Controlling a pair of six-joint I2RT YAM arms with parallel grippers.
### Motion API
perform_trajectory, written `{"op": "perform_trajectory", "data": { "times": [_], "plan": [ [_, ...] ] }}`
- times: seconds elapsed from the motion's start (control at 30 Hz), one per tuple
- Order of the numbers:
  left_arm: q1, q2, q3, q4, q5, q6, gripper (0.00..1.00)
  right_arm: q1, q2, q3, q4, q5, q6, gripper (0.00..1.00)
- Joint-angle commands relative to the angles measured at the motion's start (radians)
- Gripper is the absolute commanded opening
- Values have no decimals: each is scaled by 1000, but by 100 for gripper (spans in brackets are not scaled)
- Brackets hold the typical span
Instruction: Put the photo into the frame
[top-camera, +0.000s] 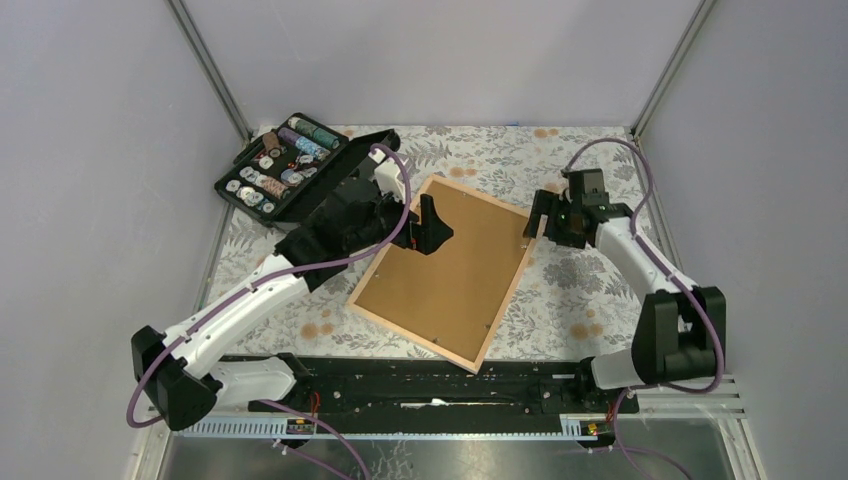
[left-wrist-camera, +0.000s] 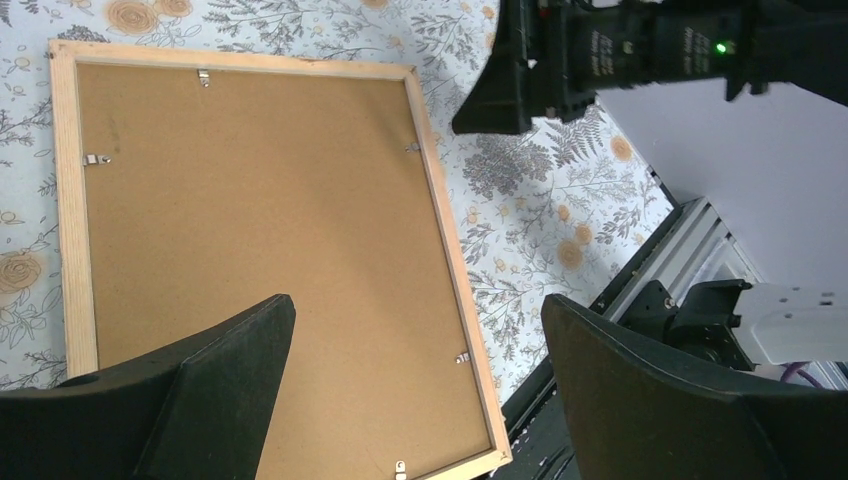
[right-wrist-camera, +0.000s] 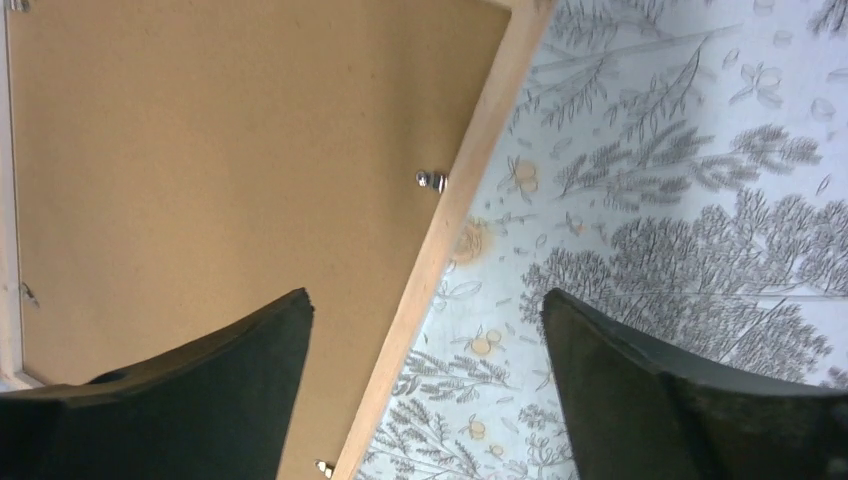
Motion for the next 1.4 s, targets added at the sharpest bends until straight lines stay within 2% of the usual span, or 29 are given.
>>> {"op": "perform_trajectory", "data": {
  "times": [0.0, 0.23, 0.37, 0.43, 0.57, 0.67, 0.8, 0.93, 1.07, 1.23, 1.37],
  "plan": [
    [5, 38, -6, 42, -31, 7, 99, -3, -104, -125, 34, -13, -6, 97],
    [5, 76, -13, 39, -82, 24, 99, -4, -235, -301, 159, -248, 161, 100],
    [4, 74, -16, 38, -110, 34, 99, -2, -191, -390, 229, -373, 262, 100],
    [5, 77, -13, 34, -115, 38, 99, 27, -154, -410, 244, -380, 292, 100],
    [5, 78, -10, 32, -109, 35, 99, 113, -134, -436, 266, -311, 316, 96],
    [4, 80, -2, 20, -103, 32, 99, 136, -104, -440, 285, -300, 323, 83],
    [4, 74, 9, 10, -88, 29, 99, 158, -43, -409, 246, -217, 299, 74],
    [5, 59, 13, 9, -74, 29, 99, 198, 17, -360, 198, -118, 287, 61],
    [5, 50, 16, 8, -54, 26, 99, 250, 65, -310, 160, -12, 290, 58],
    [4, 45, 18, 9, -42, 24, 99, 262, 105, -290, 116, 84, 285, 50],
    [5, 42, 19, 9, -33, 23, 99, 262, 96, -278, 50, 223, 266, 34]
  ]
}}
